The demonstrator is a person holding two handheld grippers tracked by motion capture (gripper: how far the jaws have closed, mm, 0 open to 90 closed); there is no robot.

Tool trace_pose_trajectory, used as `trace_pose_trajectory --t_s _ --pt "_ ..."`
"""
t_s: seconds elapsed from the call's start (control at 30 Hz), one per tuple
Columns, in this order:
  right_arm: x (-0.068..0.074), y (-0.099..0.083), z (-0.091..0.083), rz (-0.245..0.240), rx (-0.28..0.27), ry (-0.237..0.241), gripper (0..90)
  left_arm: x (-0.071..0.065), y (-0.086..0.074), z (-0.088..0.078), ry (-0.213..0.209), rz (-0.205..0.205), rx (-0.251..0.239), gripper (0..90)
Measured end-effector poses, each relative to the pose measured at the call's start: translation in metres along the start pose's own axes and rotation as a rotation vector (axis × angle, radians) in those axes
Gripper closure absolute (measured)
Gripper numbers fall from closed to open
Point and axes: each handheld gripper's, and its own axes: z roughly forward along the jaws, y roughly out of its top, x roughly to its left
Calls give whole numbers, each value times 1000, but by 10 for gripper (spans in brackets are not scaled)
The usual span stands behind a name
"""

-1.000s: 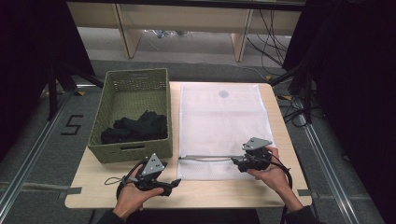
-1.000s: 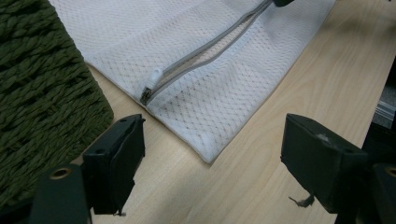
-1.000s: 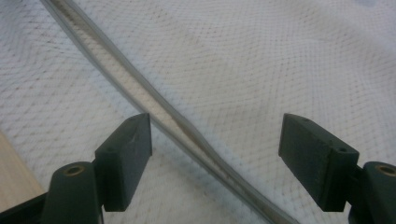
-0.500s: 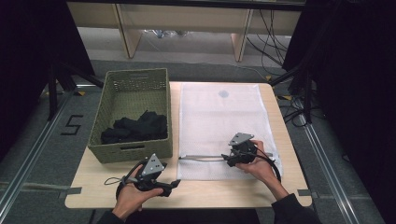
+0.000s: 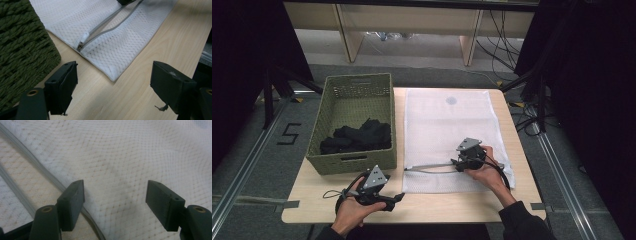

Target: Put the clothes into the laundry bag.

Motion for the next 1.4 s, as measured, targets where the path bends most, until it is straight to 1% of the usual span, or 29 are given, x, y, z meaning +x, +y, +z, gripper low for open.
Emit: trace_pose_trajectory --t_s 0.07,0.1,0.13,0.17,0.2,0.23,0.3,0.33,0.43,0.47,0.5,0.57,0.67,0.73,0.83,0.87,0.9,0.93,0.97,1.0,1.07,1.1,1.17,1.2,1.27,1.3,1.33,1.37,1.4 --pt "0 0 -1 1 -5 35 340 0 -1 0 -2 1 -1 217" --pt "3 1 -1 -26 -15 71 327 0 -1 0 3 -2 -2 217" --pt "3 1 -1 -26 -15 71 327 0 -1 -1 9 1 5 217" --pt "5 3 -2 -44 -8 91 322 0 0 -1 11 4 -1 217" --pt "8 3 -2 -37 -5 105 320 1 1 -1 10 20 -7 218" --pt "9 2 0 -47 6 109 307 2 0 -1 2 24 5 219" --pt "9 2 1 -48 14 104 302 1 -1 0 12 4 8 220" --pt "9 2 1 -37 14 103 306 0 -1 -1 11 4 9 220" --pt "3 2 2 -33 24 41 320 1 -1 -1 2 6 5 220" --pt "0 2 2 -29 25 20 338 1 -1 0 13 8 9 220" --pt "-2 2 2 -26 27 4 352 0 -1 1 1 0 8 220" --pt "-8 2 4 -25 33 -45 373 1 -1 1 13 16 13 220" --pt "-14 2 7 -1 33 -39 421 1 -1 1 2 7 10 220" --pt "-17 4 9 -13 33 -49 467 1 -1 1 12 10 16 220" --pt "-18 6 11 1 31 9 598 1 0 1 5 2 5 221" --pt "-18 7 12 -2 26 16 616 1 -1 1 2 12 17 221" --pt "-19 8 12 7 40 34 630 0 -2 2 8 4 11 222" --pt "-18 9 13 41 39 52 646 0 -1 1 9 17 19 222" --pt "-19 9 14 52 39 65 673 1 -1 0 7 18 19 223" --pt "-20 9 15 74 37 76 686 1 -1 1 2 5 2 223" --pt "-23 9 16 99 38 90 697 1 -1 1 -8 4 6 223" --pt "-25 9 16 116 32 101 699 1 -1 1 7 12 17 223" --pt "-29 7 18 145 22 124 701 1 -1 1 10 16 17 223" --pt "-30 7 18 156 18 135 731 1 0 1 -1 11 15 223" --pt "-31 6 18 156 15 143 783 1 -1 1 -4 5 10 223" --pt "-31 6 18 153 18 150 803 1 -1 2 -3 19 12 223" --pt "-30 7 18 147 17 153 819 1 -2 2 5 7 10 223" --pt "-30 8 16 144 34 160 835 1 -1 2 -1 13 10 223" --pt "-29 7 18 139 21 147 846 1 -1 1 1 12 17 224"
